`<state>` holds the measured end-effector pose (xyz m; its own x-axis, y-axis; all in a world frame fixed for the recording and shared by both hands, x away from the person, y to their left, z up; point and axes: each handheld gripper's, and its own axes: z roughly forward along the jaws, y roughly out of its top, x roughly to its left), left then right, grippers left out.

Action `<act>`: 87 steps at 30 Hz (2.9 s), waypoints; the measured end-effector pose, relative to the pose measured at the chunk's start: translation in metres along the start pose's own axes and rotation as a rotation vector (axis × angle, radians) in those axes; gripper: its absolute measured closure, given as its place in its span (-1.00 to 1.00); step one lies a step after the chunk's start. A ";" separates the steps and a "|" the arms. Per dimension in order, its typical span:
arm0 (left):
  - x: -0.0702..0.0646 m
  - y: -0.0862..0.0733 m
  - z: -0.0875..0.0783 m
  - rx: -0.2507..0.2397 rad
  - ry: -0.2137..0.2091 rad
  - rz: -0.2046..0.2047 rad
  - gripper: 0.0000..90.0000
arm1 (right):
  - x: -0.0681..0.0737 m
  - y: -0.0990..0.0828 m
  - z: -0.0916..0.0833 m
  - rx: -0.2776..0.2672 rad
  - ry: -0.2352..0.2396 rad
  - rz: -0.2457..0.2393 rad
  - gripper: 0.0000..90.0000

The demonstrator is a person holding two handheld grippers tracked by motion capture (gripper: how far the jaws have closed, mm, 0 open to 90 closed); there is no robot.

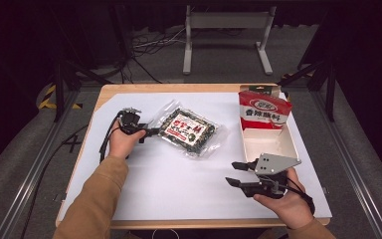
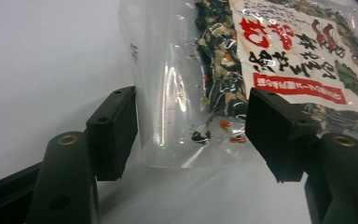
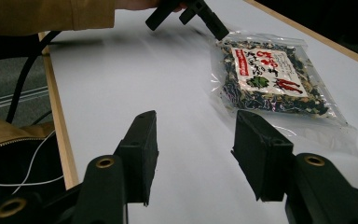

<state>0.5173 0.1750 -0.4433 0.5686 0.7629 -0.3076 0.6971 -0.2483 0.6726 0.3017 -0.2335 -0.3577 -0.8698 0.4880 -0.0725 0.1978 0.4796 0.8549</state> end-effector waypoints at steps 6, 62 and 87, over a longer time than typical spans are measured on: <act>-0.002 0.000 -0.002 0.045 0.003 -0.004 0.05 | -0.001 -0.001 0.002 0.001 0.001 0.001 0.10; -0.111 0.031 -0.122 -0.292 -0.161 0.316 1.00 | -0.006 0.012 -0.001 -0.050 -0.034 -0.006 0.12; -0.174 0.022 -0.183 -0.343 -0.261 0.509 1.00 | -0.024 0.035 -0.004 -0.034 -0.093 -0.029 0.01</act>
<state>0.3543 0.1461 -0.2521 0.9071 0.4205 -0.0190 0.1598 -0.3022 0.9398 0.3282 -0.2312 -0.3238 -0.8287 0.5410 -0.1434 0.1568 0.4704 0.8684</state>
